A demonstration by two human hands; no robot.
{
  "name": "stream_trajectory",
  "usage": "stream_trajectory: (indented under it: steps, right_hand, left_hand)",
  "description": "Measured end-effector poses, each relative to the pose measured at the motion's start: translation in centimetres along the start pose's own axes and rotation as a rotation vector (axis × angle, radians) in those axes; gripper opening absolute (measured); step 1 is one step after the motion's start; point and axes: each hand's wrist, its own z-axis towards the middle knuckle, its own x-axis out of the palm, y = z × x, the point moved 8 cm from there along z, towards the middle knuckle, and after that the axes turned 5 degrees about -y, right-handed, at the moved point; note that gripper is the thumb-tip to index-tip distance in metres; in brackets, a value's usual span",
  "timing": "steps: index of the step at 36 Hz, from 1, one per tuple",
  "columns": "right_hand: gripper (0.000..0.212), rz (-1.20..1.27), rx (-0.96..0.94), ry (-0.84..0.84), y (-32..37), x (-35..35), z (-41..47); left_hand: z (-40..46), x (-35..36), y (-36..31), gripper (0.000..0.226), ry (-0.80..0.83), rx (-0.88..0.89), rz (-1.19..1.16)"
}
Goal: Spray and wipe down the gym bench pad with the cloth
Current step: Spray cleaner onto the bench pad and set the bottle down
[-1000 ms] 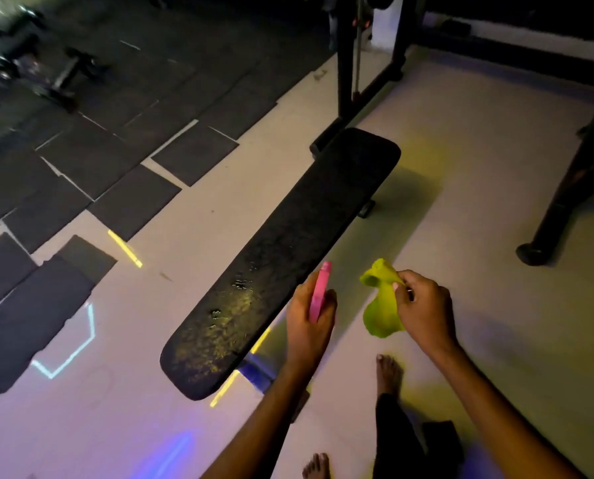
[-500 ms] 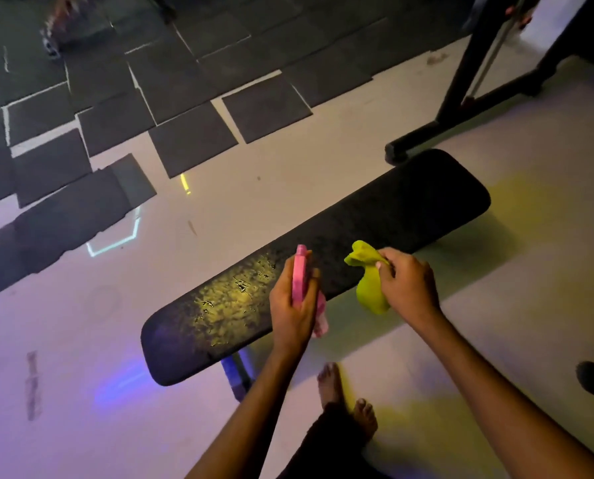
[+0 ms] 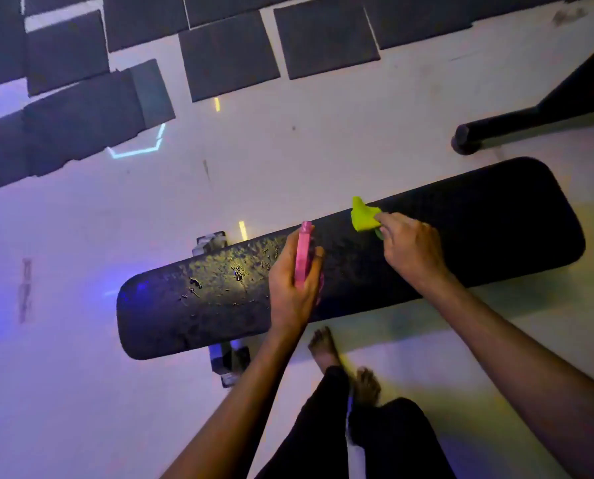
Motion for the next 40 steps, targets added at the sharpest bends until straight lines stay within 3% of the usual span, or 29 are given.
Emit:
stream_trajectory:
  steps: [3,5,7,9,11,15,18,23,29,40]
  right_hand:
    - [0.024,-0.037,-0.041,0.098,-0.3,5.9,-1.0]
    - [0.035,-0.056,-0.045,0.255,-1.1,11.1,-2.7]
    - [0.053,-0.148,-0.036,0.5,-2.5,16.4,-5.9]
    - [0.078,-0.246,-0.039,0.633,-3.6,19.7,-8.9]
    - [0.091,-0.266,-0.032,0.634,-4.0,20.7,-10.6]
    - [0.086,-0.258,-0.034,0.616,-3.8,20.3,-10.5]
    - [0.068,-0.262,-0.031,0.604,-2.9,19.3,-8.5]
    - [0.025,-0.154,-0.114,0.398,0.5,16.9,-4.3]
    - [0.051,-0.076,-0.27,0.438,7.4,18.6,-3.5]
    - [0.077,-0.133,-0.638,0.529,21.6,26.3,-8.0]
  left_hand:
    - [0.9,0.3,2.1,0.034,-0.045,-0.029,-0.006]
    - [1.3,0.4,3.6,0.034,-0.071,-0.043,-0.018]
    - [1.5,0.8,5.2,0.031,-0.076,-0.075,-0.024]
    - [1.4,1.1,6.6,0.031,-0.088,-0.107,-0.027]
    - [1.0,1.2,7.6,0.036,-0.102,-0.126,-0.033]
    - [0.3,1.0,8.7,0.034,-0.134,-0.15,0.0]
    - [-0.2,0.6,8.9,0.036,-0.154,-0.164,0.026]
    - [-1.1,-1.3,9.4,0.035,-0.202,-0.17,0.056]
    - [-2.9,-5.5,10.9,0.017,-0.324,-0.216,0.054]
    - [-9.4,-17.5,20.0,0.021,-0.657,-0.335,0.114]
